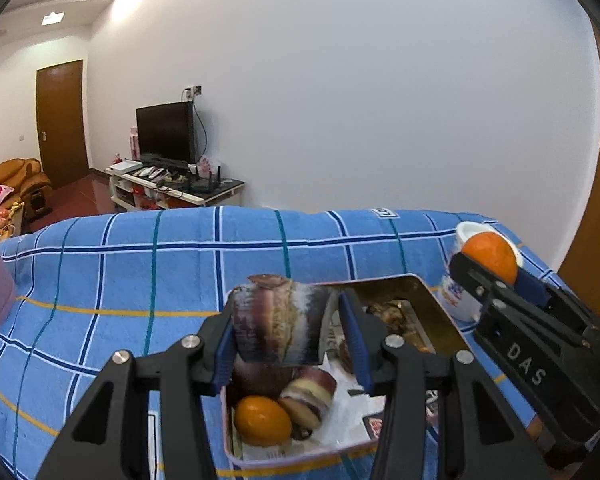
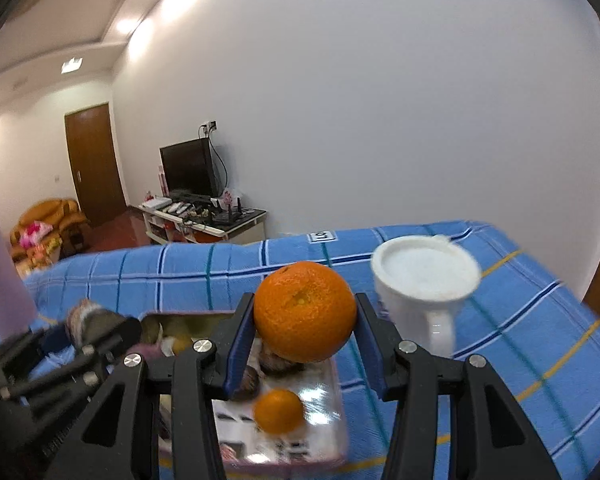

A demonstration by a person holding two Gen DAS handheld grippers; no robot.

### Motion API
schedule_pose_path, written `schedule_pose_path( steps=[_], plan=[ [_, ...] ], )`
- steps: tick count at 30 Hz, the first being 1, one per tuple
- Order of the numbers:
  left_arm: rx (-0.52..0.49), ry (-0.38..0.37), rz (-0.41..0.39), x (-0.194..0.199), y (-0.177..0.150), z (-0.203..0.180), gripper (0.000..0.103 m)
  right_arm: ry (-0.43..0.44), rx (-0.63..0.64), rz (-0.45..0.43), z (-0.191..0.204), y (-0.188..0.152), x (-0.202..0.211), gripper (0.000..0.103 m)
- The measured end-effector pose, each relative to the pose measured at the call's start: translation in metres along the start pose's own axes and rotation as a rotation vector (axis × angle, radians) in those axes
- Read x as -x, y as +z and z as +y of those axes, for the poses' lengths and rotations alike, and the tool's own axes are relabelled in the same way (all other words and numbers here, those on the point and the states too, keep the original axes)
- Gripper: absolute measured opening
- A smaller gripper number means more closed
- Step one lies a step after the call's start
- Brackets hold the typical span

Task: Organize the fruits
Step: 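Lower the sugarcane piece into the tin with the left gripper while the right lowers the orange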

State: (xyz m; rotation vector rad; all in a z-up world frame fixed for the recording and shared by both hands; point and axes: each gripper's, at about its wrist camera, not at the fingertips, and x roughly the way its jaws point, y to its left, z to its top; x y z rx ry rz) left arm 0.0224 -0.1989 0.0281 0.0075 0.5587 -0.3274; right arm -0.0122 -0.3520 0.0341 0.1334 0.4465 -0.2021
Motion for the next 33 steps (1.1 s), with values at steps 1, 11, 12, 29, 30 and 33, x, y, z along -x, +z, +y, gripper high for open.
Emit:
schedule_pose_path(
  steps=[1,11,12,29,30,33],
  plan=[
    [0.005,0.004,0.005,-0.004,0.001,0.001,0.049,0.005,-0.015,0.003,0.0,0.0,-0.005,0.05],
    [-0.004,0.061,0.041,-0.037,-0.006,0.0,0.049,-0.025,0.002,0.029,0.006,-0.014,-0.034,0.05],
    [-0.009,0.065,0.043,-0.04,-0.006,-0.001,0.049,-0.03,0.002,0.027,0.005,-0.013,-0.035,0.05],
    [-0.05,0.083,0.046,-0.052,-0.01,-0.011,0.049,-0.047,0.089,0.063,0.017,-0.015,-0.052,0.05],
    [-0.051,0.077,0.044,-0.052,-0.01,-0.011,0.049,-0.048,0.087,0.067,0.017,-0.016,-0.051,0.05],
    [-0.059,0.073,0.051,-0.054,-0.011,-0.013,0.049,-0.05,0.081,0.073,0.015,-0.015,-0.05,0.05]
  ],
)
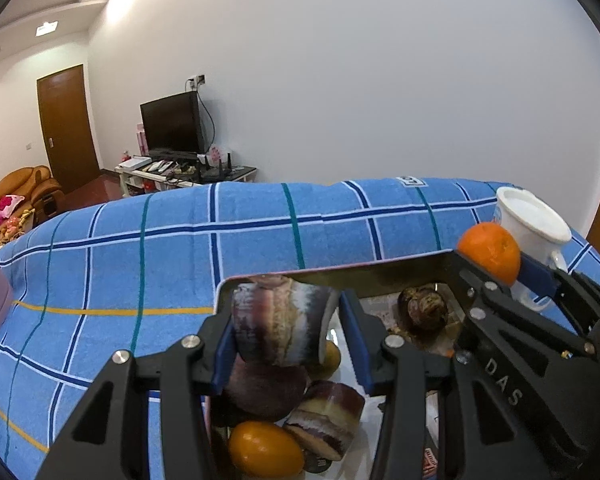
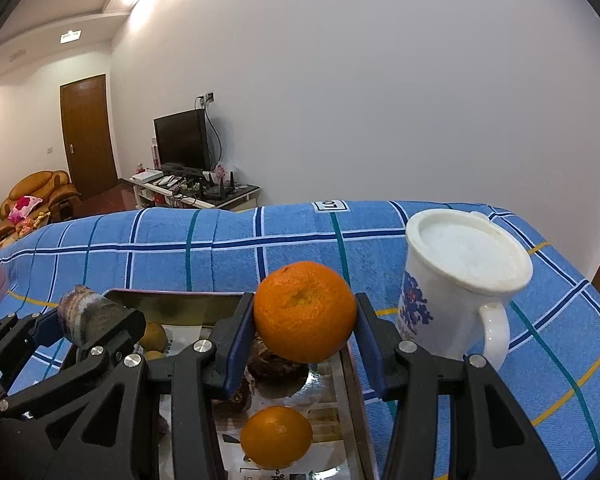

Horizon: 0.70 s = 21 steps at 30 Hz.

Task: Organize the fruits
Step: 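Lower the sugarcane piece into the tin with the left gripper while the right lowers the orange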

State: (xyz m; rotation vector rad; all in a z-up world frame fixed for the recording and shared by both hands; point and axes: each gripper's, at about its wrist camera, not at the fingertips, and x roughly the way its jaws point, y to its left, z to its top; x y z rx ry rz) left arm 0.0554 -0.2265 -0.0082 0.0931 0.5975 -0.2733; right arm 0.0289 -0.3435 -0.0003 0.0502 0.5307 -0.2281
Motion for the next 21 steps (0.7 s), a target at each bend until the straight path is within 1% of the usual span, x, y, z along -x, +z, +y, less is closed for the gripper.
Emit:
schedule_pose_path(
  steps=[7,13,17,18,21],
  plan=[
    [-0.001,0.006,0.004,-0.001,0.001,0.003,0.049,0.019,0.002,0.033,0.001,0.0,-0.008,0.05],
    [0.018,-0.017,0.047,-0.006,0.003,0.007,0.049,0.049,-0.007,0.092,0.0,0.0,-0.021,0.05],
    [0.012,0.003,0.088,-0.016,0.001,0.009,0.048,0.062,0.008,0.134,0.003,-0.001,-0.03,0.05],
    [0.003,0.014,0.086,-0.017,0.0,0.008,0.048,0.066,0.011,0.149,0.004,-0.001,-0.033,0.05],
    [0.003,0.025,0.096,-0.019,-0.001,0.009,0.048,0.065,0.025,0.154,0.007,-0.001,-0.035,0.05]
  ],
)
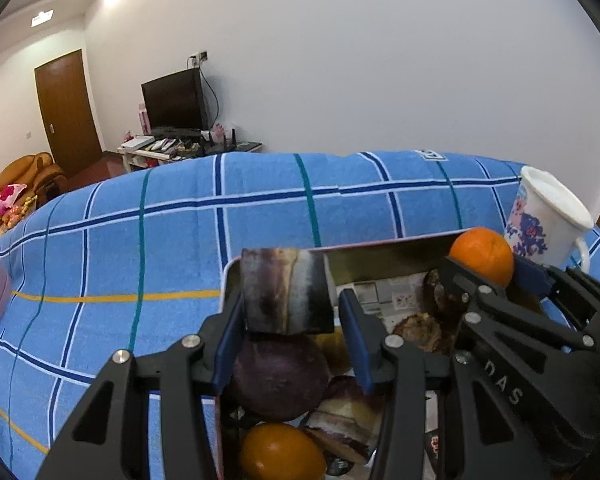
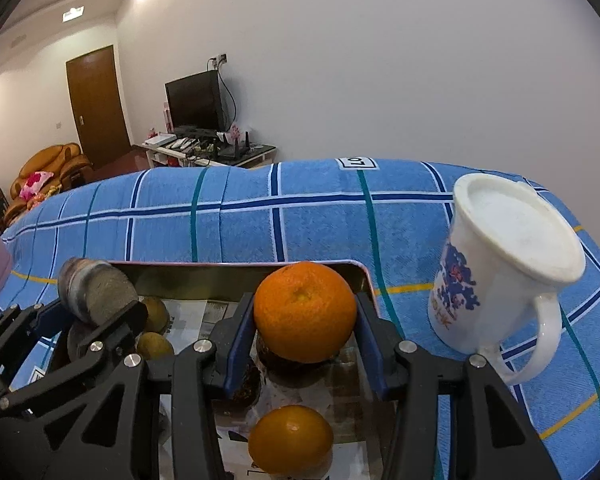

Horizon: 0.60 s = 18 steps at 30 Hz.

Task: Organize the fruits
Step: 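Lower the sugarcane piece into the tin with the left gripper while the right lowers the orange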

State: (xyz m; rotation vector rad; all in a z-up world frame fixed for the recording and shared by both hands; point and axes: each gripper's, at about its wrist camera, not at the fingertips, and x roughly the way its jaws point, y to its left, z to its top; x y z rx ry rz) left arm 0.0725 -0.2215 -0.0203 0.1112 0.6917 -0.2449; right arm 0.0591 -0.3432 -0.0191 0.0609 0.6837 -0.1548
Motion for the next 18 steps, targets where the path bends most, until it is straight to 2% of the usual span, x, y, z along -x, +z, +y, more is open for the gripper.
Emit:
schedule_pose_path(
  steps=[11,18],
  plan=[
    [-0.017,0.038,0.014,-0.0075,0.0029,-0.0063,0.048,-0.03,0.031,0.011,0.0066,0.002,-0.0044,0.051],
    [-0.016,0.034,0.008,-0.0051,0.0001,-0.0088,0.052,0.011,0.015,0.004,-0.0005,0.0003,-0.0023,0.051]
  ],
)
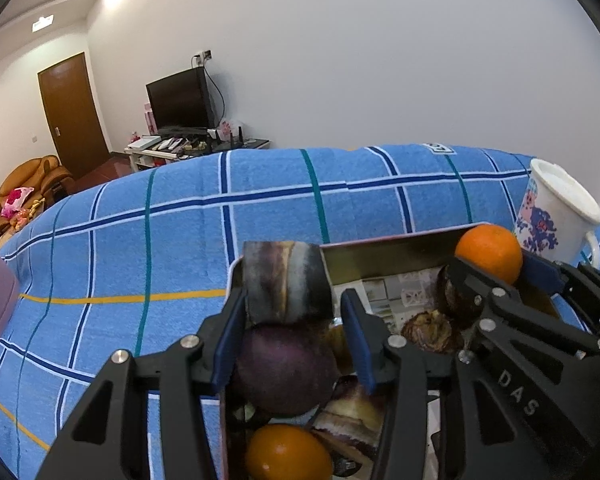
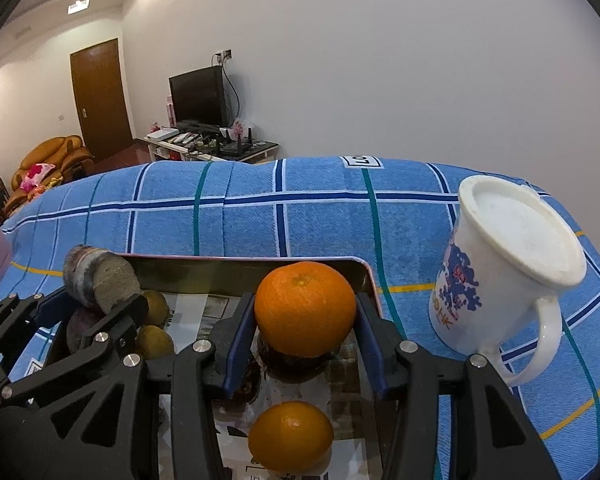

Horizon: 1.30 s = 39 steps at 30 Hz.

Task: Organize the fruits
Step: 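Lower the sugarcane piece into the tin with the left gripper while the right lowers the orange, then open both grippers and withdraw them from the tin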

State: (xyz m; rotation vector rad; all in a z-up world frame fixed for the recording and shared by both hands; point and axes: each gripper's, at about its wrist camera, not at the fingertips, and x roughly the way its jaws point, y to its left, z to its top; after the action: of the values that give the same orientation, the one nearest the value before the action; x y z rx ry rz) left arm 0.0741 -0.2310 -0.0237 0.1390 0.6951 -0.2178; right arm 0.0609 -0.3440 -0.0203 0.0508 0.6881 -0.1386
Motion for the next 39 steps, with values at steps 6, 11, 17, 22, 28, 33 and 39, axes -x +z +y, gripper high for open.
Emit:
schedule_pose_path(
  steps=[6,11,17,22,28,33,39],
  plan=[
    [-0.003,-0.001,-0.019,0.007,-0.003,0.0,0.054,0.033,-0.015,-0.009,-0.006,-0.002,0.002,0.052],
    [-0.006,0.029,-0.055,0.017,-0.005,-0.001,0.063,0.049,-0.034,-0.017,-0.011,-0.004,0.005,0.058],
    [0.065,0.09,-0.086,0.027,-0.011,0.018,0.089,0.082,-0.055,-0.018,-0.013,-0.005,0.008,0.062],
    [0.082,0.109,-0.162,0.045,-0.015,0.028,0.103,0.132,-0.073,-0.062,-0.014,-0.006,0.02,0.067],
    [0.109,0.075,-0.206,0.057,-0.014,0.042,0.103,0.127,-0.146,-0.273,-0.021,-0.012,0.053,0.084],
    [0.076,0.126,-0.288,0.068,-0.02,0.042,0.103,0.047,-0.098,-0.475,-0.009,-0.019,0.081,0.093],
    [0.1,0.167,-0.335,0.073,-0.026,0.048,0.103,0.022,-0.048,-0.517,0.005,-0.022,0.094,0.094]
  ],
)
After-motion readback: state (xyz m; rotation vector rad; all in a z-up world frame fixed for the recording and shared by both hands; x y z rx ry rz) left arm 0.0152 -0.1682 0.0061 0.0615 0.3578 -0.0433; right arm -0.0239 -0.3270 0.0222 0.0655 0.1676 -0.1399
